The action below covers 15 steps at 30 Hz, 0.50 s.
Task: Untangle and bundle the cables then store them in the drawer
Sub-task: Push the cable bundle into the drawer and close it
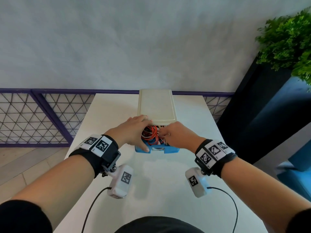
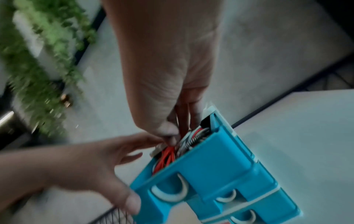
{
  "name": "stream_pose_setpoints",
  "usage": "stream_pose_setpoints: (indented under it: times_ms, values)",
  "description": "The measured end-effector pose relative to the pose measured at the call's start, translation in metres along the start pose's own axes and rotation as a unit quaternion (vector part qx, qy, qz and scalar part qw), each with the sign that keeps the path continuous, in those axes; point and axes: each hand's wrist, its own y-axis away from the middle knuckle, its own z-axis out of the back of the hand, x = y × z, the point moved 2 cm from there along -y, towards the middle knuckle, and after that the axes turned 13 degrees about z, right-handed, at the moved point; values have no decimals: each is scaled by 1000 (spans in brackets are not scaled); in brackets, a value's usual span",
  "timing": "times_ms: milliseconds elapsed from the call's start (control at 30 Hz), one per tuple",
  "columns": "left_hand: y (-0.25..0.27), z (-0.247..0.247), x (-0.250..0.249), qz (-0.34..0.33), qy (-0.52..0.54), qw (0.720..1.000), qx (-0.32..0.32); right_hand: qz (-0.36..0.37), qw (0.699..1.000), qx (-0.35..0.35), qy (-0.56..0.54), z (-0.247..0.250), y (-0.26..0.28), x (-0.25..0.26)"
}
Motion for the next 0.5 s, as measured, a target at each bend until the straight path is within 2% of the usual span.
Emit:
stream_pose_setpoints:
  times_ms: [67, 100, 133, 267, 333, 500]
  values:
    - [0, 1, -2, 8, -13, 1000, 5, -59, 986, -119, -101, 13, 0, -6]
    - [-1, 1, -2, 13, -16, 1000, 9, -69, 978, -160, -117, 16, -2, -9]
    - [-1, 1, -2, 17, -16, 1000, 11, -69, 978, -168, -100, 17, -4, -12]
    - [-3, 0, -3, 21, -9, 1000, 11, -89, 994, -46, 31, 3, -14, -20]
    - [-4, 0, -2, 17, -9, 1000, 7, -81, 993, -54, 63, -1, -18, -24]
    - [-9, 1, -2, 15, -16, 1000, 1, -69, 994, -61, 60, 2, -20, -30]
